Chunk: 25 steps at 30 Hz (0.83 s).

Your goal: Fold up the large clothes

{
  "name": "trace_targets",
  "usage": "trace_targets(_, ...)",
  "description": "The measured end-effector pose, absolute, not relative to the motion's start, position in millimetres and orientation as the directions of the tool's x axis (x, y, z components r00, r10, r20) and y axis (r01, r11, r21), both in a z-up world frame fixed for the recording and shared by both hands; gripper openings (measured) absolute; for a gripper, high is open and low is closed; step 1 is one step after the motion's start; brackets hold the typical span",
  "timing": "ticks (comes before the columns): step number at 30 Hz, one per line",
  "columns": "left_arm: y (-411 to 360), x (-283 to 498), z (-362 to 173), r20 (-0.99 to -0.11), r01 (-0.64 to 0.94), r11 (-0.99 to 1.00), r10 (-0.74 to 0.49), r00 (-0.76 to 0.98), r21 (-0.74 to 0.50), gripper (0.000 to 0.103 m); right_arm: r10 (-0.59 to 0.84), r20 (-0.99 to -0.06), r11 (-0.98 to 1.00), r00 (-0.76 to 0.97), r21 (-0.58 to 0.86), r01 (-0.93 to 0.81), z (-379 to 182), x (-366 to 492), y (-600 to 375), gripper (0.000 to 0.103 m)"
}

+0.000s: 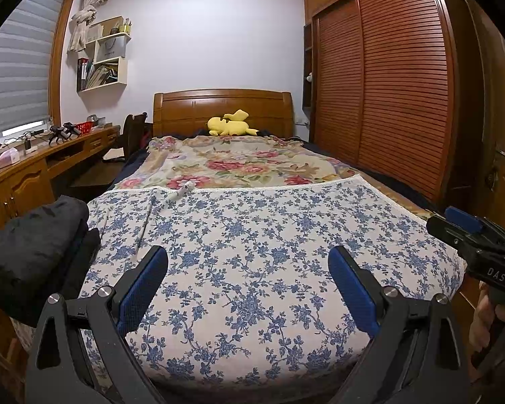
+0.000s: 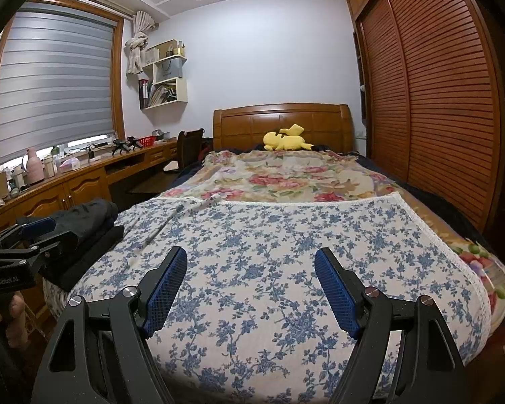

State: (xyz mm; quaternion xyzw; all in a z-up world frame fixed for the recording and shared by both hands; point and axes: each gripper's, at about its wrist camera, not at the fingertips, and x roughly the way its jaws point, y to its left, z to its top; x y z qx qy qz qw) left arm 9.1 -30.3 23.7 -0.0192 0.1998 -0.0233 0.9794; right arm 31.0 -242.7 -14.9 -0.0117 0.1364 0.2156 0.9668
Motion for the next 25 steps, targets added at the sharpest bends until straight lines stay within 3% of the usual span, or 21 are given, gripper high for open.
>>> trace_targets(25, -28.8, 8.4, 25.8, -0.394, 0.036, 0.998, -0.052, 0.917, -0.047, 0.096, 0.416, -0.270, 0.906, 0.868, 0.038, -0.422, -14.0, 32.3, -243.8, 0.080)
